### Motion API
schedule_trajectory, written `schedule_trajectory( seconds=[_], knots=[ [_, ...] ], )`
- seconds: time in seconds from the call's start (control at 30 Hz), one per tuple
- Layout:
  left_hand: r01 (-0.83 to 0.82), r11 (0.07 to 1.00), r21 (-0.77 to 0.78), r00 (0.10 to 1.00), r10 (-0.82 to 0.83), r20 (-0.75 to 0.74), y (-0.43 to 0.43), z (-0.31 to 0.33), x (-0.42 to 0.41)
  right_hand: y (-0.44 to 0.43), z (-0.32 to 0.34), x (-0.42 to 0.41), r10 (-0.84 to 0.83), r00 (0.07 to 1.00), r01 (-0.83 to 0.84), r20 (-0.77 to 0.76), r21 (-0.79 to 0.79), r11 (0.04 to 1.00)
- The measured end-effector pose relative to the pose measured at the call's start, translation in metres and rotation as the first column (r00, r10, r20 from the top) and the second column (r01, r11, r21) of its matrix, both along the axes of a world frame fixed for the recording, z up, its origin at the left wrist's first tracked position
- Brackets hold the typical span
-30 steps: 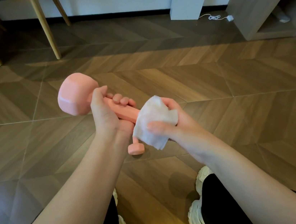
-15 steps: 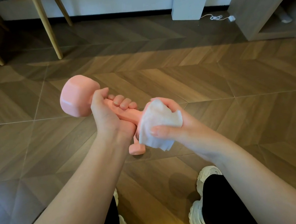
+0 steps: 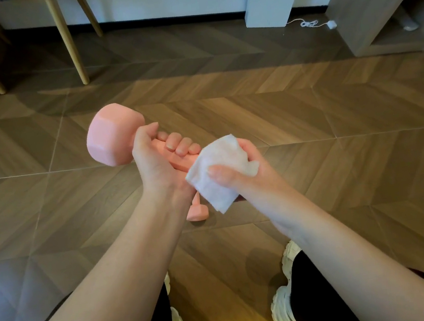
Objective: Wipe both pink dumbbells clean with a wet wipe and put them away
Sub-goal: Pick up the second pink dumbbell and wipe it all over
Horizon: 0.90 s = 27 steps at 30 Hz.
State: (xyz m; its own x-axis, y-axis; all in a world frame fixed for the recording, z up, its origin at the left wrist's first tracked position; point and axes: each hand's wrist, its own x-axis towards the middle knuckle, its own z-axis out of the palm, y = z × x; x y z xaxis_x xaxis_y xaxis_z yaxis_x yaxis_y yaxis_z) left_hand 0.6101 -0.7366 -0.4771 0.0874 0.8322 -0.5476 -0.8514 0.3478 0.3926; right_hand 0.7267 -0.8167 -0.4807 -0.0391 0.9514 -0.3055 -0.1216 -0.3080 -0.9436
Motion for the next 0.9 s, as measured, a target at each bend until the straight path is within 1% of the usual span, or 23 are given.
schedule_trajectory(
  seconds=[0.07, 0.13, 0.17, 0.23, 0.27, 0.3, 0.33, 0.4, 0.5, 0.53, 0.6, 0.67, 0.77, 0.8, 0.83, 0.9],
  knots=[
    [0.004, 1.000, 0.020, 1.000, -0.004, 0.001, 0.000, 0.001, 0.002, 0.004, 0.001, -0.002, -0.049, 0.999, 0.049, 0.022, 0.007, 0.999],
    [0.012, 0.999, 0.045, 1.000, -0.012, -0.003, 0.000, 0.002, 0.002, 0.006, 0.002, 0.009, -0.036, 0.998, 0.039, 0.059, -0.063, 0.997],
    [0.017, 0.998, 0.058, 1.000, -0.017, 0.000, 0.000, 0.002, 0.001, 0.005, 0.001, 0.016, 0.013, 1.000, -0.012, 0.011, -0.118, 0.993],
    [0.025, 0.996, 0.086, 0.999, -0.027, 0.028, -0.001, 0.002, 0.000, 0.001, 0.003, 0.024, 0.114, 0.976, -0.150, -0.184, -0.194, 0.969],
    [0.028, 0.995, 0.100, 0.999, -0.033, 0.042, -0.002, 0.002, 0.000, -0.002, 0.004, 0.023, 0.127, 0.955, -0.185, -0.267, -0.206, 0.961],
    [0.033, 0.993, 0.111, 0.998, -0.038, 0.048, -0.002, 0.002, 0.001, -0.003, 0.003, 0.022, 0.116, 0.942, -0.186, -0.315, -0.201, 0.962],
    [0.037, 0.993, 0.114, 0.998, -0.043, 0.045, -0.002, 0.002, 0.002, -0.003, 0.002, 0.020, 0.098, 0.939, -0.165, -0.329, -0.181, 0.970],
    [0.043, 0.994, 0.099, 0.998, -0.046, 0.035, -0.002, 0.003, 0.005, -0.002, 0.001, 0.014, 0.080, 0.956, -0.117, -0.282, -0.116, 0.986],
    [0.037, 0.998, 0.041, 0.999, -0.038, 0.033, -0.001, 0.002, 0.007, -0.001, 0.004, 0.009, 0.080, 0.988, -0.080, -0.131, 0.004, 0.997],
    [0.032, 0.999, 0.021, 0.999, -0.032, 0.035, -0.001, 0.002, 0.007, 0.000, 0.001, 0.008, 0.050, 0.995, -0.049, -0.085, 0.012, 0.999],
    [0.018, 1.000, -0.009, 0.999, -0.018, 0.039, -0.001, 0.001, 0.007, 0.002, -0.004, 0.009, -0.033, 0.999, 0.032, -0.013, -0.039, 0.999],
    [0.010, 1.000, -0.016, 1.000, -0.010, 0.030, 0.000, 0.000, 0.005, 0.002, -0.008, 0.013, -0.054, 0.998, 0.054, -0.010, -0.079, 0.995],
    [0.014, 1.000, 0.001, 1.000, -0.014, 0.006, 0.000, 0.000, 0.001, 0.001, -0.003, 0.021, 0.048, 0.991, -0.058, -0.127, -0.072, 0.996],
    [0.012, 1.000, 0.003, 1.000, -0.012, 0.009, 0.001, 0.000, 0.000, 0.001, -0.002, 0.022, 0.089, 0.988, -0.095, -0.125, -0.048, 0.994],
    [0.008, 1.000, 0.002, 1.000, -0.008, 0.018, 0.001, 0.001, -0.001, 0.001, -0.003, 0.022, 0.109, 0.990, -0.112, -0.087, -0.024, 0.993],
    [-0.003, 1.000, -0.010, 1.000, 0.003, 0.031, 0.001, 0.001, -0.001, 0.000, -0.004, 0.015, 0.069, 0.998, -0.070, 0.006, 0.017, 0.997]
  ],
)
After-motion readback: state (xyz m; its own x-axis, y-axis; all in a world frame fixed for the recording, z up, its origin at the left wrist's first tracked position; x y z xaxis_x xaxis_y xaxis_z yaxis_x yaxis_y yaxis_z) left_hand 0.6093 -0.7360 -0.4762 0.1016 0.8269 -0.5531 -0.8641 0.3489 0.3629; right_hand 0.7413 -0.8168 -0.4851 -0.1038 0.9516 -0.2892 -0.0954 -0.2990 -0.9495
